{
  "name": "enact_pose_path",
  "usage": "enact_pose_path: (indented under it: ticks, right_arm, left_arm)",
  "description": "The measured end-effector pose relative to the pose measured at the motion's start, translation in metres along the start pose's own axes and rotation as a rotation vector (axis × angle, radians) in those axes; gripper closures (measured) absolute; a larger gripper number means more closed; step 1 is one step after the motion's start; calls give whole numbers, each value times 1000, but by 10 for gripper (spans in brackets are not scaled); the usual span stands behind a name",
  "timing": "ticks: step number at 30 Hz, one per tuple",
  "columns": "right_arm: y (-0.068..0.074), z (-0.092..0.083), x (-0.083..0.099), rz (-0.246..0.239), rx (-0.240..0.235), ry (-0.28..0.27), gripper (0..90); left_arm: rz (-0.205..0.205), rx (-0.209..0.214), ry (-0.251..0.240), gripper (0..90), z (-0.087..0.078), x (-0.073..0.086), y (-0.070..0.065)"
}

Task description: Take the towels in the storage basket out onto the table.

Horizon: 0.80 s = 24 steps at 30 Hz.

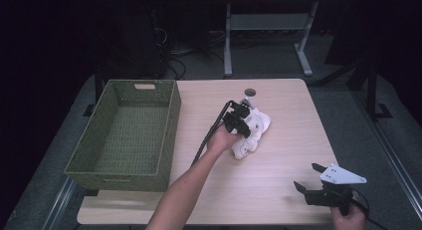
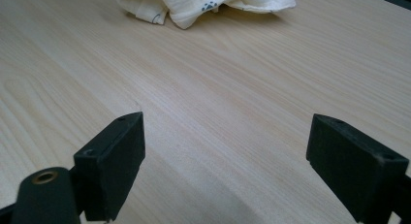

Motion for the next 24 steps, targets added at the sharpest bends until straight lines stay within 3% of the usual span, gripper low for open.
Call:
enact_pose_path:
  ticks: [11, 24]
  right_arm:
    - [1, 1, 0, -4, -2, 2, 135]
    - [2, 1, 0, 4, -4, 3, 135]
  left_arm:
    - [-6, 4, -16, 707, 6, 9, -1]
    - [3, 14, -33, 602, 4, 10, -6]
Point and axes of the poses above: each handheld gripper's, and its own axes: z roughly forward along the jaws, x roughly out of its underside, y roughly to its left, the point moved 6 cm from there along z, roughly forward along the jaws, and after that the axes turned 14 degrees about -x, right-handed, at the moved point
